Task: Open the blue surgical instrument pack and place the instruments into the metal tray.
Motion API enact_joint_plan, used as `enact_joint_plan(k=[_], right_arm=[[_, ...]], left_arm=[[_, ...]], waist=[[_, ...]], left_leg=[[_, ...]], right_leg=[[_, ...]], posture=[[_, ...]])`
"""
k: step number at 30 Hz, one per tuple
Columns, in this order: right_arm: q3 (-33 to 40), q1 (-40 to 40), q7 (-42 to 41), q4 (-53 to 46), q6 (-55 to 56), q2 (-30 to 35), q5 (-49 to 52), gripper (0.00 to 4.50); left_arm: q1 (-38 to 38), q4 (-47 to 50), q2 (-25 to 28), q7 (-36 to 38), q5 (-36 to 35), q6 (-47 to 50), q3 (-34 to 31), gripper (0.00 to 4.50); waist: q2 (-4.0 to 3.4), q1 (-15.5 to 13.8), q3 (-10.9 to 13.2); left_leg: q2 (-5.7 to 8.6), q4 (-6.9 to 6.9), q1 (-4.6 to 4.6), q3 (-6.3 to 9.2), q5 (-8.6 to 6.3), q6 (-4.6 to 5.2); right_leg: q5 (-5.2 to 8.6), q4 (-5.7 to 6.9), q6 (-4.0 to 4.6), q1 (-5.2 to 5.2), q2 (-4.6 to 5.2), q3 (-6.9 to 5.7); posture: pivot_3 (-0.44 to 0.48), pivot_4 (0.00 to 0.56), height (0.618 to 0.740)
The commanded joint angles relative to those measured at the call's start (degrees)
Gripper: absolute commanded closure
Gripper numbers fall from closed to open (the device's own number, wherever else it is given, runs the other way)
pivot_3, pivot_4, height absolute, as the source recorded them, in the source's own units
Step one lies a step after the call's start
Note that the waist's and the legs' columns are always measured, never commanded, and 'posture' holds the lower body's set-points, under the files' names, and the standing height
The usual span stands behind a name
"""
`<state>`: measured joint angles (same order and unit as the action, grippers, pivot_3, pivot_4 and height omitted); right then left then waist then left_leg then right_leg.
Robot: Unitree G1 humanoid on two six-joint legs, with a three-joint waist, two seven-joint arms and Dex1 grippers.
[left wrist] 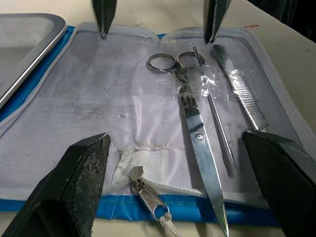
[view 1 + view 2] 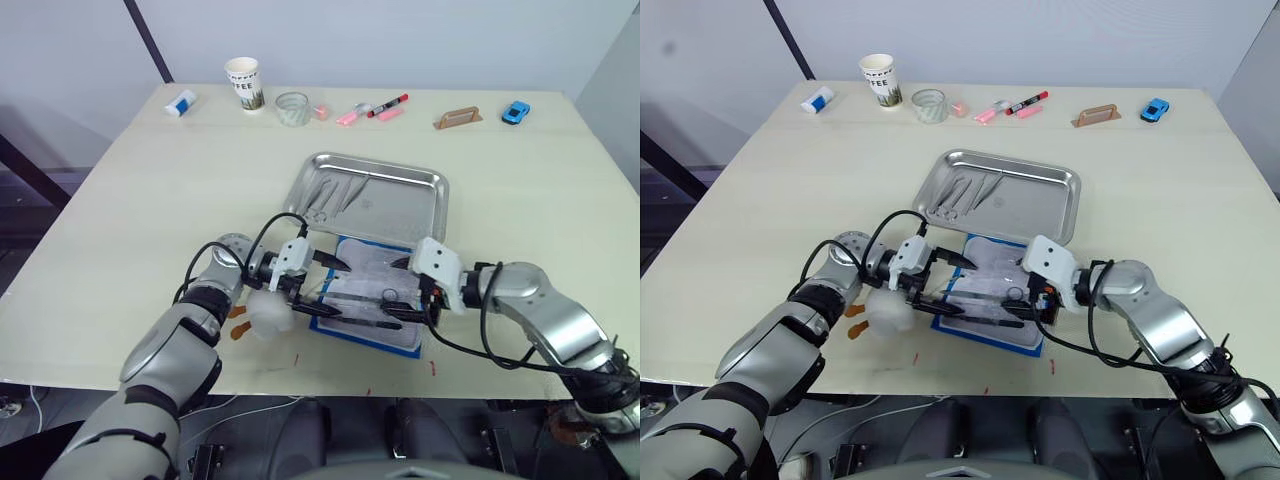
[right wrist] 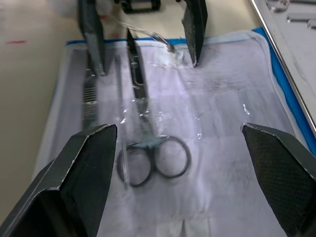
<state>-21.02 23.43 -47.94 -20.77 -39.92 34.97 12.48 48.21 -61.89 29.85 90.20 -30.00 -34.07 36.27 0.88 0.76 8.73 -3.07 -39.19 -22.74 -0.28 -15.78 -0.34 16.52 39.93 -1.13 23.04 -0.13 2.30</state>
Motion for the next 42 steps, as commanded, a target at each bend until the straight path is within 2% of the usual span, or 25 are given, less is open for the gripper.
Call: enact_joint_plan(k=[1, 14, 18, 42], right_arm=[[-0.86, 1.51, 1.24, 0.14, -2.68, -0.43, -1.41, 0.09], [-3.98, 3.19, -0.49, 1.77, -9.58, 0.27, -1.97, 0.09], [-4.63, 3.20, -1.05, 1.48, -10.07, 0.53, -2.29, 1.18], [-7.99, 3.63, -2.80, 1.89, -11.30, 2.28, -3.70, 1.18]], left_arm=[[-2.13, -1.58, 0.73, 2.30, 2.50, 0.40, 2.79, 0.02], [-1.94, -1.11, 0.85, 2.30, 2.11, 0.77, 2.74, 0.02], [-1.86, -1.00, 0.78, 2.30, 2.00, 0.93, 2.65, 0.00], [-2.18, -0.54, 1.24, 2.30, 1.80, 1.11, 2.40, 0.00]], waist=[[0.00, 0.01, 0.00], [0.00, 0.04, -0.01], [0.01, 0.06, -0.02], [0.02, 0.07, -0.04]], left_leg=[[0.00, 0.00, 0.00, 0.00, 0.00, 0.00], [0.00, 0.00, 0.00, 0.01, 0.00, 0.00], [0.00, 0.00, 0.00, 0.02, 0.00, 0.01], [0.00, 0.01, 0.00, 0.02, -0.01, 0.02]], right_leg=[[0.00, 0.00, 0.00, 0.00, 0.00, 0.00], [0.00, 0.00, 0.00, 0.00, 0.00, -0.01], [0.00, -0.01, 0.00, 0.00, 0.00, -0.01], [0.00, -0.03, -0.01, 0.00, 0.00, -0.01]], posture=[[0.000, 0.150, 0.725], [0.000, 0.150, 0.725], [0.000, 0.150, 0.725], [0.000, 0.150, 0.725]])
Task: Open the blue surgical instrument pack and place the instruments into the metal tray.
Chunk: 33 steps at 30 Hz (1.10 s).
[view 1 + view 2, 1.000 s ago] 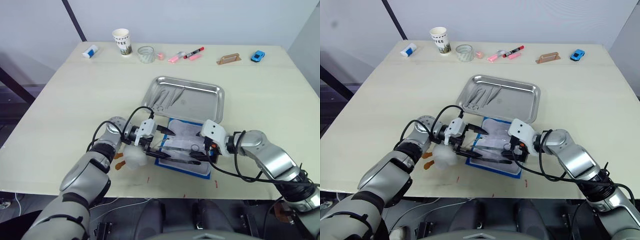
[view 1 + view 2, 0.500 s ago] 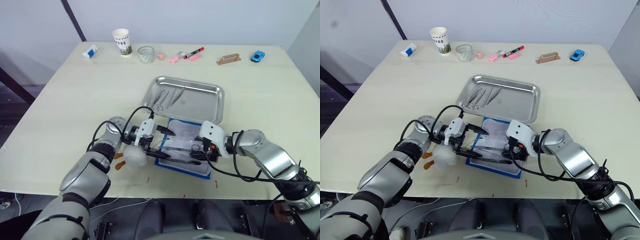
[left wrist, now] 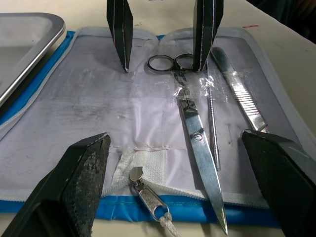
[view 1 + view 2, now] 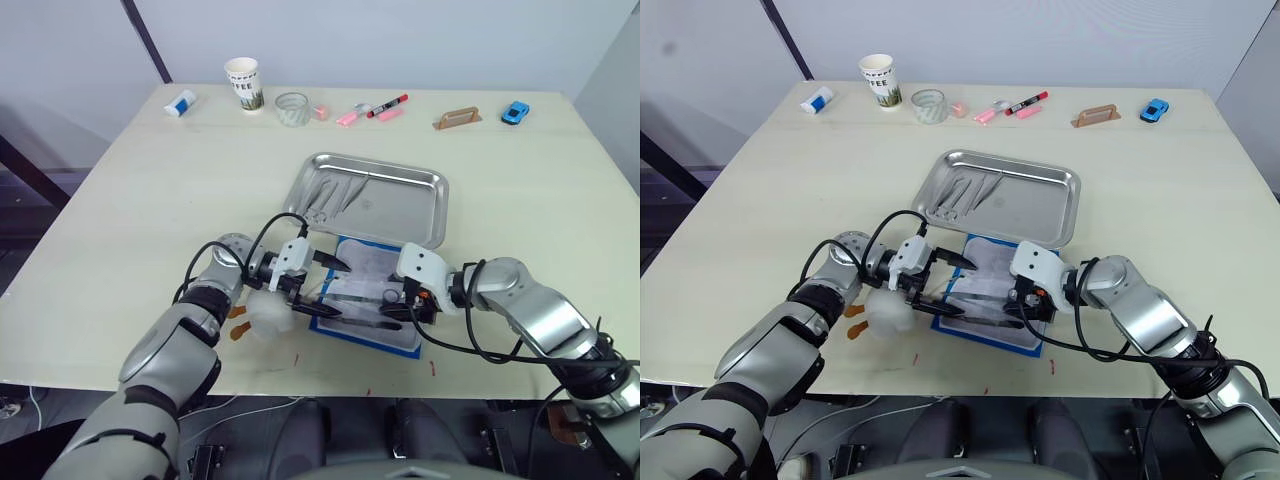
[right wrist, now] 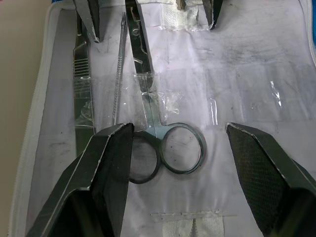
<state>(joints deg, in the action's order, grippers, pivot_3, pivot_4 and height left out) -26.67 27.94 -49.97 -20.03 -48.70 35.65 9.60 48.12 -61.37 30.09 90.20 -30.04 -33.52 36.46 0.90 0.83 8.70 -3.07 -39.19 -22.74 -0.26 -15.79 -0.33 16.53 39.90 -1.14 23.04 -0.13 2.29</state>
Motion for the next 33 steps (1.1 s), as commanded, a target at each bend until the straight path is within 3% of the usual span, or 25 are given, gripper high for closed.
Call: enact_joint_plan(k=[1, 33], right_arm=[[-2.37, -0.86, -0.73, 1.14, -2.79, 1.76, -0.92, 1.18], [-0.91, -1.66, -0.85, 1.02, 2.48, 0.75, -0.65, 1.18]], left_arm=[[-2.11, -1.04, 1.05, 2.30, 1.84, 0.55, 2.20, 0.00], [-2.40, -1.22, 1.17, 2.30, 1.90, 0.78, 1.96, 0.00]], waist=[[0.00, 0.00, 0.00], [0.06, 0.22, -0.10]], left_leg=[[0.00, 0.00, 0.00, 0.00, 0.00, 0.00], [-0.04, 0.01, 0.02, 0.01, -0.02, 0.03]], right_leg=[[0.00, 0.00, 0.00, 0.00, 0.00, 0.00], [0.01, -0.02, 0.01, 0.00, -0.07, 0.01]], posture=[[0.000, 0.150, 0.725], [0.000, 0.150, 0.725]])
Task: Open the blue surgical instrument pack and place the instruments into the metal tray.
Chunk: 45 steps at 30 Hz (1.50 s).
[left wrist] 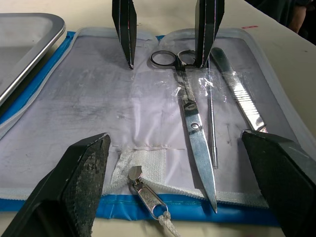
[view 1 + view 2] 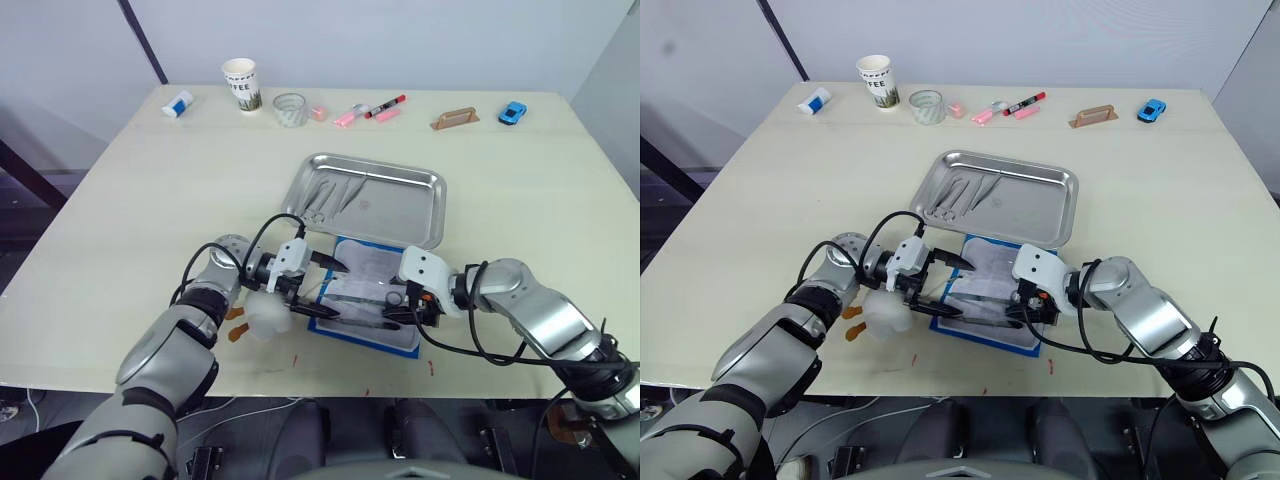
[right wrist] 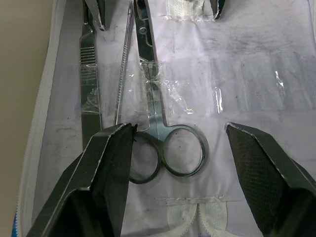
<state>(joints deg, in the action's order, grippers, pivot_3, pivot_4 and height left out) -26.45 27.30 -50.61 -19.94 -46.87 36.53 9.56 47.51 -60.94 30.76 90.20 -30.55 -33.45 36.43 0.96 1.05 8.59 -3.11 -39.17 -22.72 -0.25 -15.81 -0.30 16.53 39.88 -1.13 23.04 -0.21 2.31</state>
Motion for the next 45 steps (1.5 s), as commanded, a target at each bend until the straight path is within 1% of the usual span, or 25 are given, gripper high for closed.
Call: enact_joint_plan(k=[1, 12, 15, 24, 29, 31, 38, 45], right_arm=[[-1.06, -1.02, -0.26, 0.89, 0.90, -0.13, -0.64, 1.18], [0.75, 1.21, -1.71, -0.12, 0.03, 0.68, 0.31, 1.18], [1.54, 1.35, -2.18, -0.95, -0.73, -0.03, 1.65, 1.18], [1.18, 1.10, -0.51, 0.33, 0.71, -1.46, 0.16, 1.18], [3.10, 2.51, -1.85, -0.51, -0.22, 0.44, 0.91, 1.18], [3.48, 2.67, -1.97, -1.16, -0.79, 0.07, 1.69, 1.18], [2.14, 2.51, -0.90, -0.26, -0.03, -1.29, 0.77, 1.18], [-0.69, 1.29, -1.67, 1.19, 2.46, 0.31, -1.94, 1.18]], left_arm=[[-1.76, -1.67, 0.44, 2.30, 2.42, 0.72, 1.95, 0.00], [-1.67, -2.02, -0.02, 2.30, 2.61, 0.59, 1.71, 0.00], [-1.64, -2.06, -0.09, 2.30, 2.64, 0.59, 1.66, 0.00], [-1.60, -2.16, -0.19, 2.30, 2.69, 0.54, 1.39, 0.00], [-1.60, -2.23, -0.23, 2.30, 2.70, 0.61, 1.37, 0.00], [-1.68, -2.25, -0.23, 2.30, 2.71, 0.59, 1.38, 0.00], [-1.77, -2.29, -0.36, 2.30, 2.67, 0.64, 1.22, 0.00], [-1.93, -2.45, -0.38, 2.30, 2.83, 0.68, 1.06, 0.00]], waist=[[0.00, 0.00, 0.00], [0.00, -0.07, 0.00], [0.00, -0.13, 0.01], [0.00, -0.14, 0.01], [-0.01, -0.15, 0.01], [-0.01, -0.16, 0.01], [-0.01, -0.16, 0.02], [-0.01, -0.17, 0.02]], left_leg=[[0.00, 0.00, 0.00, 0.00, 0.00, 0.00], [0.00, 0.00, -0.01, 0.00, 0.00, 0.00], [0.00, 0.00, -0.03, -0.01, 0.00, 0.00], [0.00, 0.00, -0.04, -0.01, 0.00, 0.00], [0.01, 0.00, -0.04, -0.01, 0.00, 0.00], [0.01, 0.00, -0.04, -0.02, 0.00, 0.00], [0.01, 0.01, -0.05, -0.01, 0.00, 0.00], [0.01, 0.01, -0.06, -0.02, 0.00, 0.00]], right_leg=[[0.00, 0.00, 0.00, 0.00, 0.00, 0.00], [0.00, 0.00, 0.00, 0.00, 0.00, 0.00], [0.00, -0.01, 0.00, 0.01, 0.01, 0.00], [0.00, -0.01, 0.00, 0.02, 0.01, 0.00], [0.00, -0.01, 0.00, 0.02, 0.02, 0.00], [0.00, -0.01, 0.00, 0.02, 0.02, 0.01], [0.00, -0.01, 0.00, 0.03, 0.02, 0.00], [0.00, -0.02, 0.00, 0.04, 0.02, 0.00]], posture=[[0.000, 0.150, 0.725], [0.000, 0.150, 0.725], [0.000, 0.150, 0.725], [0.000, 0.150, 0.725], [0.000, 0.150, 0.725], [0.000, 0.150, 0.725], [0.000, 0.150, 0.725], [0.000, 0.150, 0.725]])
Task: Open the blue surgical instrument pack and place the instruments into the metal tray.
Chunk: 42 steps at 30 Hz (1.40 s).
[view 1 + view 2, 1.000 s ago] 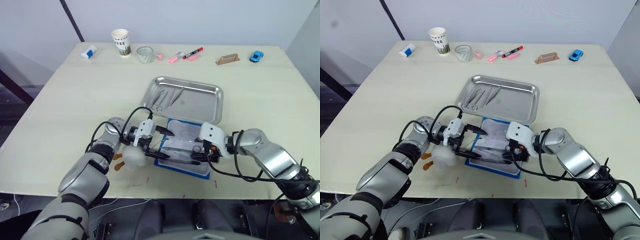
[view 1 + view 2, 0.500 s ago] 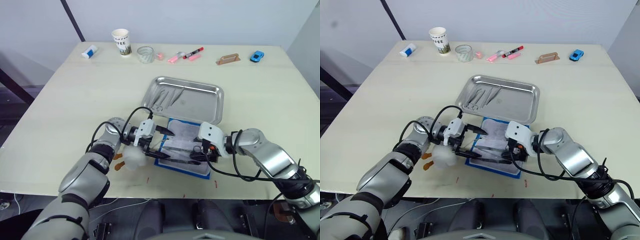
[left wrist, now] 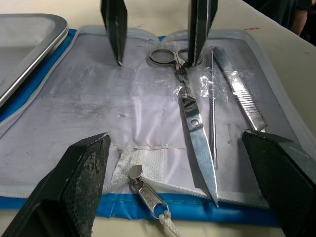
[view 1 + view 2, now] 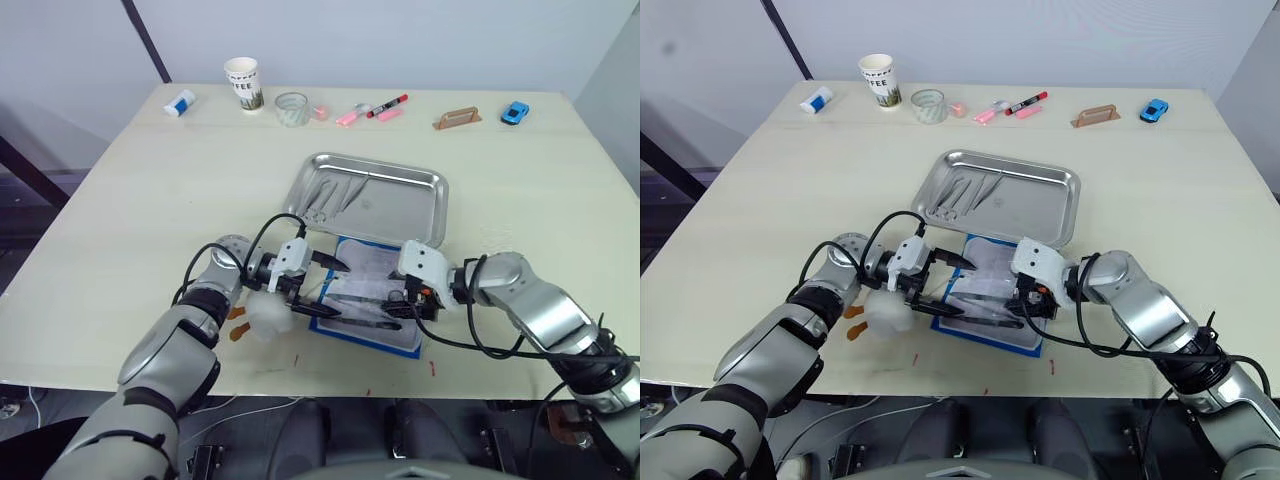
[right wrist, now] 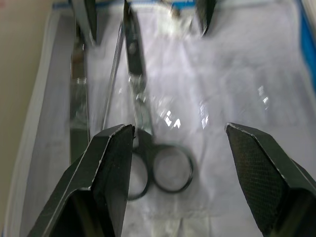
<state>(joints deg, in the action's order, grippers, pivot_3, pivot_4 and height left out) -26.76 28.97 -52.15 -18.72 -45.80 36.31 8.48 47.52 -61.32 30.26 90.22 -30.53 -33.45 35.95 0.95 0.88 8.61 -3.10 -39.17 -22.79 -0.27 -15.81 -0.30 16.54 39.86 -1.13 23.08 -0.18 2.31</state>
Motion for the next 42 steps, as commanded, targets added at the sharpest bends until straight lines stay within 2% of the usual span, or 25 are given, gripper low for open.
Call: enact_joint_plan(k=[1, 7, 9, 11, 15, 29, 35, 42], right_arm=[[-0.46, -0.43, -0.12, 0.06, 1.43, 0.40, -0.93, 1.18], [-1.16, -0.52, -0.28, 0.67, 1.84, -0.08, -1.66, 1.18], [-1.39, -0.62, -0.40, 0.75, 0.86, 0.02, -1.66, 1.71], [-1.66, -0.77, -0.59, 0.79, 0.44, 0.39, -1.91, 2.47], [-2.01, -0.95, -1.09, 0.37, -0.38, 0.90, -1.96, 4.40], [-0.11, -1.53, 1.06, -3.99, -4.75, 0.79, -0.55, 4.46], [-0.45, -0.88, 2.82, -7.36, -8.65, -0.13, 0.20, 4.46], [-1.18, 1.88, 2.65, -10.59, -11.58, 1.61, 0.13, 4.46]], left_arm=[[-1.95, -2.05, 0.14, 2.28, 2.80, 0.69, 1.53, 0.00], [-2.01, -2.08, 0.12, 2.28, 2.86, 0.58, 1.47, 0.00], [-2.01, -2.18, 0.18, 2.28, 2.96, 0.52, 1.48, 0.00], [-1.97, -2.37, 0.19, 2.28, 3.10, 0.49, 1.41, 0.00], [-1.97, -2.51, 0.23, 2.28, 3.20, 0.42, 1.35, 0.00], [-2.01, -2.94, 0.28, 2.28, 3.55, 0.12, 1.20, 0.00], [-1.94, -3.07, 0.16, 2.28, 3.65, 0.05, 1.21, 0.00], [-1.96, -3.47, -0.34, 2.28, 4.03, -0.11, 1.07, 0.00]], waist=[[0.00, 0.00, 0.00], [0.00, -0.01, 0.00], [0.00, -0.01, 0.00], [0.00, 0.00, 0.00], [0.00, 0.00, -0.01], [0.00, -0.01, -0.01], [0.00, -0.01, -0.01], [-0.01, 0.00, 0.00]], left_leg=[[0.00, 0.00, 0.00, 0.00, 0.00, 0.00], [0.00, 0.00, 0.00, 0.00, 0.00, 0.00], [0.00, 0.00, 0.01, 0.00, 0.00, 0.00], [0.00, 0.00, 0.01, 0.01, 0.00, 0.00], [0.00, 0.00, 0.01, 0.01, 0.00, 0.00], [0.00, 0.00, 0.02, 0.00, 0.00, 0.00], [0.00, 0.00, 0.02, 0.01, 0.00, 0.00], [0.00, 0.00, 0.01, 0.01, 0.00, 0.00]], right_leg=[[0.00, 0.00, 0.00, 0.00, 0.00, 0.00], [0.00, 0.00, 0.00, 0.00, 0.00, 0.00], [0.00, 0.00, 0.00, 0.00, 0.00, 0.00], [0.00, 0.01, 0.00, 0.00, 0.00, 0.00], [0.00, 0.00, 0.00, 0.00, 0.00, -0.01], [0.00, 0.01, 0.00, -0.01, 0.00, 0.00], [0.00, 0.01, 0.00, -0.01, 0.00, 0.00], [0.00, 0.00, 0.00, 0.00, 0.01, -0.01]], posture=[[0.000, 0.150, 0.725], [0.000, 0.150, 0.725], [0.000, 0.150, 0.725], [0.000, 0.150, 0.725], [0.000, 0.150, 0.725], [0.000, 0.150, 0.725], [0.000, 0.150, 0.725], [0.000, 0.150, 0.725]])
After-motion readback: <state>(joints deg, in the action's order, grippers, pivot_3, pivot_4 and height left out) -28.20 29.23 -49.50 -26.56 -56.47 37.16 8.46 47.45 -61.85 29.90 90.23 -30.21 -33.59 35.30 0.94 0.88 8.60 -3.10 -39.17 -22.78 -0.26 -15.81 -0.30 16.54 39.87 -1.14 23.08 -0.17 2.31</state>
